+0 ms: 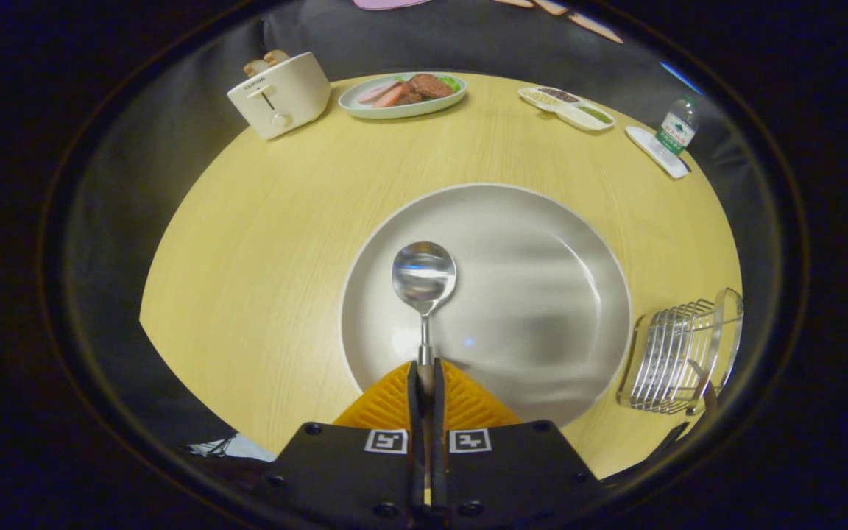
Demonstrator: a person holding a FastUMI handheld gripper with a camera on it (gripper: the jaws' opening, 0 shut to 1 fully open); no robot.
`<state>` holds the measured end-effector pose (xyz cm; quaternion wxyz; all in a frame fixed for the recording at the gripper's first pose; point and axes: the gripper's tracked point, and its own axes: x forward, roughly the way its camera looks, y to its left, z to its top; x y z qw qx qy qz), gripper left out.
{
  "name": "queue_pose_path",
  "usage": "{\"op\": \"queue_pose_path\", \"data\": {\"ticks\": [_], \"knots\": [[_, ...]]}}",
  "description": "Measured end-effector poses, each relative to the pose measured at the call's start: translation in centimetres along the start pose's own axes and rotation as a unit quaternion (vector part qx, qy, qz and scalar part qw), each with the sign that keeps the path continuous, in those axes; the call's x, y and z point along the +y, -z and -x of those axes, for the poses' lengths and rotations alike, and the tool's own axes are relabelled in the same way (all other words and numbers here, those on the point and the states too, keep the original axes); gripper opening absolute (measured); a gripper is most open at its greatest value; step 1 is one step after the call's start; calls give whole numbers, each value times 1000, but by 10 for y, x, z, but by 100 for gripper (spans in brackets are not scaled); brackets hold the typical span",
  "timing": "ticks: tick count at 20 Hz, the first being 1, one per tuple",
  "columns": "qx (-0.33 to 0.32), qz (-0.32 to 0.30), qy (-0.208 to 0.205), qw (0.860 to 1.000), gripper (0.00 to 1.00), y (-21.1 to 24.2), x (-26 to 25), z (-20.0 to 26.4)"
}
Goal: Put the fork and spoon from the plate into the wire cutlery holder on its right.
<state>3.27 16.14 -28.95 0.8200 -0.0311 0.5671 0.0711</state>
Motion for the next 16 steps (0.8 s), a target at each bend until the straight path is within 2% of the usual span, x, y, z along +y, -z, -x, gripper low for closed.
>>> {"op": "queue_pose_path", "data": {"ticks": [9,16], "knots": [[-19,-15,-3,1000,7,-1,-20,26],[-46,-52,-14,997,7,-6,-43,74]]}}
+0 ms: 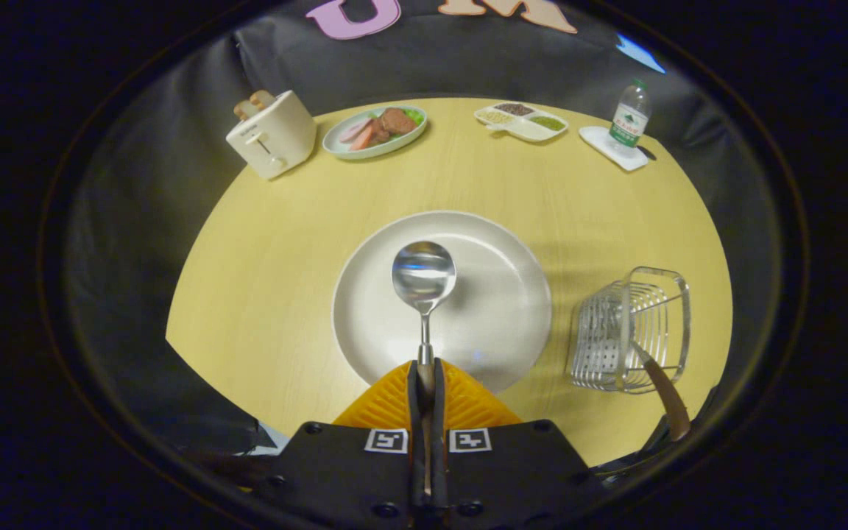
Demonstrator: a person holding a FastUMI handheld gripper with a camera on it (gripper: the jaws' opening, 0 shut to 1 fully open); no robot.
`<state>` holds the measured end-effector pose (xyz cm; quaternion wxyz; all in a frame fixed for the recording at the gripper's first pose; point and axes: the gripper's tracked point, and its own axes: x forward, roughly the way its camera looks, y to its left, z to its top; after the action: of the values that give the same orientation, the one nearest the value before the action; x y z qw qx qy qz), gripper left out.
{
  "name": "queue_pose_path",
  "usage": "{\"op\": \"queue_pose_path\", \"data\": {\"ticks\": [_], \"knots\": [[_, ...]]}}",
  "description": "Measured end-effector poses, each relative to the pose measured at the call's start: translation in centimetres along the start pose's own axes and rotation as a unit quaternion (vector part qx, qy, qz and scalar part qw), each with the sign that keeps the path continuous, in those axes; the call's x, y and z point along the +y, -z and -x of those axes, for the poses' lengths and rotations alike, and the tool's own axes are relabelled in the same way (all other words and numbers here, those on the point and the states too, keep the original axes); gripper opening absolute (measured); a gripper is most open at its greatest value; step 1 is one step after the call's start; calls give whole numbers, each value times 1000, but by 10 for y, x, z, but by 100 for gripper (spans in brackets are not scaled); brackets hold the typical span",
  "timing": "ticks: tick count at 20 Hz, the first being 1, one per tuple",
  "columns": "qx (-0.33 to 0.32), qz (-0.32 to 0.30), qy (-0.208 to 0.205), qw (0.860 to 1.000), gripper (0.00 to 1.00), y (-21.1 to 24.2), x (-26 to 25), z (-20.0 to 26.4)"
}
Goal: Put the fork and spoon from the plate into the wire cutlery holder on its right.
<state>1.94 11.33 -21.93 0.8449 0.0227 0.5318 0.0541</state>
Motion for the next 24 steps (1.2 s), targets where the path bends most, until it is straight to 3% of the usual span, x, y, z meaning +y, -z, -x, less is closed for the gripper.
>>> {"op": "queue_pose_path", "data": {"ticks": [4,16,24], "knots": [[-20,-20,3,1000,6,-9,-21,30],[-31,-69,76,994,6,1,-122,95],[76,-71,118,988,7,30,-153,95]]}}
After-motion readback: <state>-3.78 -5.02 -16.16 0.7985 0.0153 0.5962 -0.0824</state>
